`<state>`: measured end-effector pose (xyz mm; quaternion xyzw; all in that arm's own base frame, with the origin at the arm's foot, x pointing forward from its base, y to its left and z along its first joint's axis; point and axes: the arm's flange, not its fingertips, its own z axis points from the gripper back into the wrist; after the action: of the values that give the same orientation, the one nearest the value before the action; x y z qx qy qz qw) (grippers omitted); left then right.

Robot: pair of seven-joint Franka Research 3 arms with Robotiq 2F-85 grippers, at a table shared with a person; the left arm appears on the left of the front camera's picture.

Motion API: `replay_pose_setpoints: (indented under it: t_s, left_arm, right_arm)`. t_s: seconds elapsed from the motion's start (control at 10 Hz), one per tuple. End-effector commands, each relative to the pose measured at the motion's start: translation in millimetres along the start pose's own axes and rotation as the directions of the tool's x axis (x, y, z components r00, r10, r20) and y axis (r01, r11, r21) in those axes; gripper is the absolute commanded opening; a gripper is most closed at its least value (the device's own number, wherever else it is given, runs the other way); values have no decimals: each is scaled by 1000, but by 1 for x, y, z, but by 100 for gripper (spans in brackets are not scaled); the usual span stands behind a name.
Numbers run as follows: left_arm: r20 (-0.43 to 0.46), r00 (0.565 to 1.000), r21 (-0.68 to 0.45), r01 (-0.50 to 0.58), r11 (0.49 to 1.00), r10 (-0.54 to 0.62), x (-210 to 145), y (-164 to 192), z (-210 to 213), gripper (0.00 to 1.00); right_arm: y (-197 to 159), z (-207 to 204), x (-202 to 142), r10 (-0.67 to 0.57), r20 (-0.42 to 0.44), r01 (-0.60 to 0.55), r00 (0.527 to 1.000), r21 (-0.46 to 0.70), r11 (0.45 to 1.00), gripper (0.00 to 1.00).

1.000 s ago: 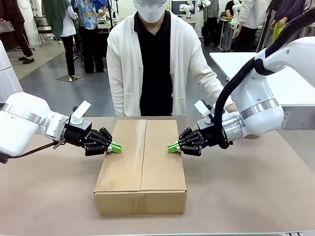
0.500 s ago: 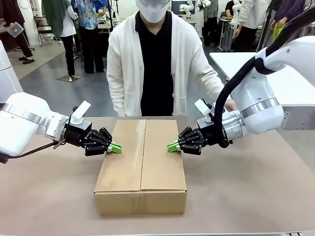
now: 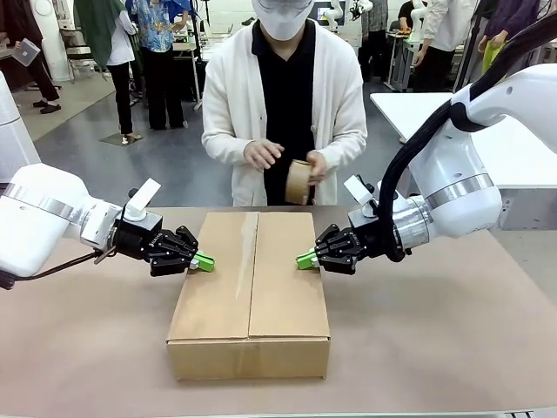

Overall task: Wrap the clocks to prevent damage.
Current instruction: Push the left (or right) flap of the Package Box to close it, then after the human seals the box with tape, release both hands from the side flaps of the Package Box.

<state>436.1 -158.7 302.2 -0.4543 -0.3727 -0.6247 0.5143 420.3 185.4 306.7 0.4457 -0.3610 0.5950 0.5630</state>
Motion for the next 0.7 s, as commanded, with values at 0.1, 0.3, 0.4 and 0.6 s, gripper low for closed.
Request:
replay_pose_setpoints:
  t_s: [0.1, 0.3, 0.4, 0.6]
  left_arm:
    - [-9, 1000, 4, 2, 1000, -2, -3, 0, -1, 0]
    - [-9, 1000, 4, 2, 1000, -2, -3, 0, -1, 0]
    - [-9, 1000, 4, 2, 1000, -2, -3, 0, -1, 0]
    - [-9, 1000, 4, 2, 1000, -2, -3, 0, -1, 0]
  right_arm:
    - [0, -1, -4, -8, -6, 8, 1000, -2, 1000, 1]
    - [0, -1, -4, -8, -6, 8, 1000, -2, 1000, 1]
    - [0, -1, -4, -8, -6, 8, 1000, -2, 1000, 1]
    - [0, -1, -4, -8, -6, 8, 1000, -2, 1000, 1]
